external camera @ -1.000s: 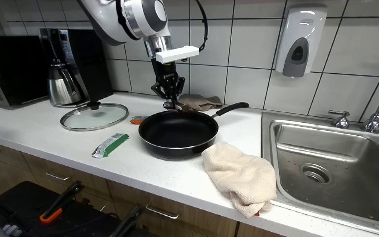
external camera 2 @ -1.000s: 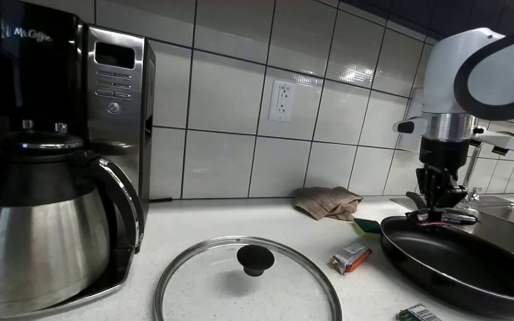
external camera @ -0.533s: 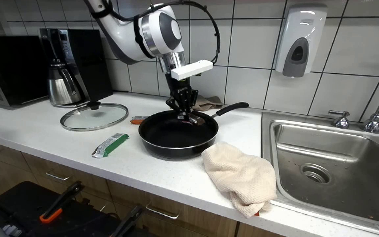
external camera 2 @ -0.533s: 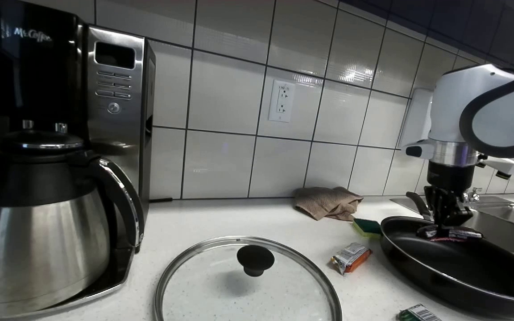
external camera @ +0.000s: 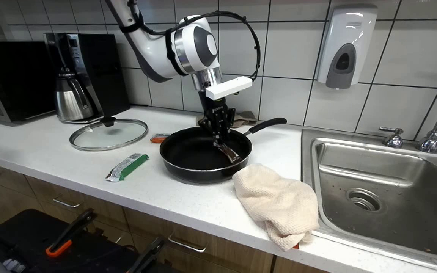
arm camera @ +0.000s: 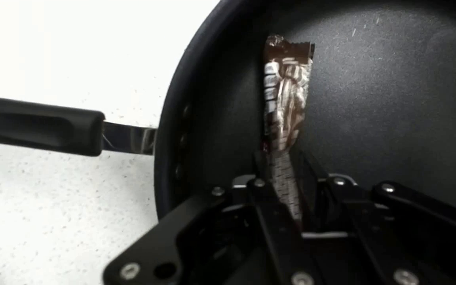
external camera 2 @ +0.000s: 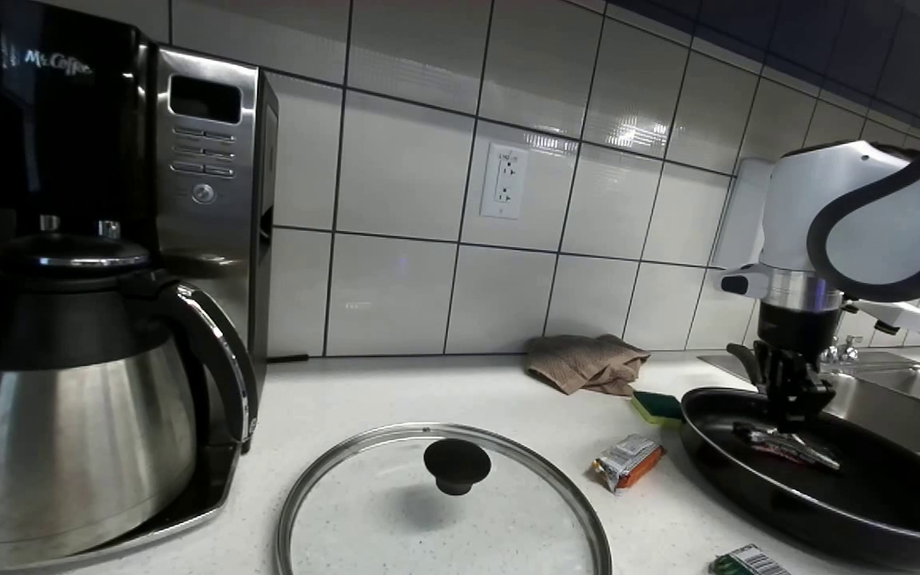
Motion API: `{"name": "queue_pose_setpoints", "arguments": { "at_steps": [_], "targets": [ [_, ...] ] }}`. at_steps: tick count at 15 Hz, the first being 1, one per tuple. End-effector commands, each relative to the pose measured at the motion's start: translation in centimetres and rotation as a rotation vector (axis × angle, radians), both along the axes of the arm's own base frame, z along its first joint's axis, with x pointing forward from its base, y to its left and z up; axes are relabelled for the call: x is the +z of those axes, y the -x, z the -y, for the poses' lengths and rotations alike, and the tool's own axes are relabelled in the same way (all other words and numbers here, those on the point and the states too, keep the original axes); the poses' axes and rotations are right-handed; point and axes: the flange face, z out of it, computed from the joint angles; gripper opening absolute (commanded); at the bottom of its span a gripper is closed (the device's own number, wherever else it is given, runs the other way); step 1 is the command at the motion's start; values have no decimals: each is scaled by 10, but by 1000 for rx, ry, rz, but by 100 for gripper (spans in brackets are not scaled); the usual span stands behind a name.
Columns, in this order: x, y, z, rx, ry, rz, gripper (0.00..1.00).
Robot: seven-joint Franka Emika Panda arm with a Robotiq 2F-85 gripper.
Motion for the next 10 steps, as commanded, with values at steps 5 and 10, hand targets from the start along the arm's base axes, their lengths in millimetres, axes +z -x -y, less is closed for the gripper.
{"name": "queue_pose_setpoints", "arguments": {
  "at_steps": [5, 10],
  "targets": [
    [20, -11, -32, 76, 17, 8, 89],
    [37, -30, -92, 251, 19, 60, 100]
  ]
}}
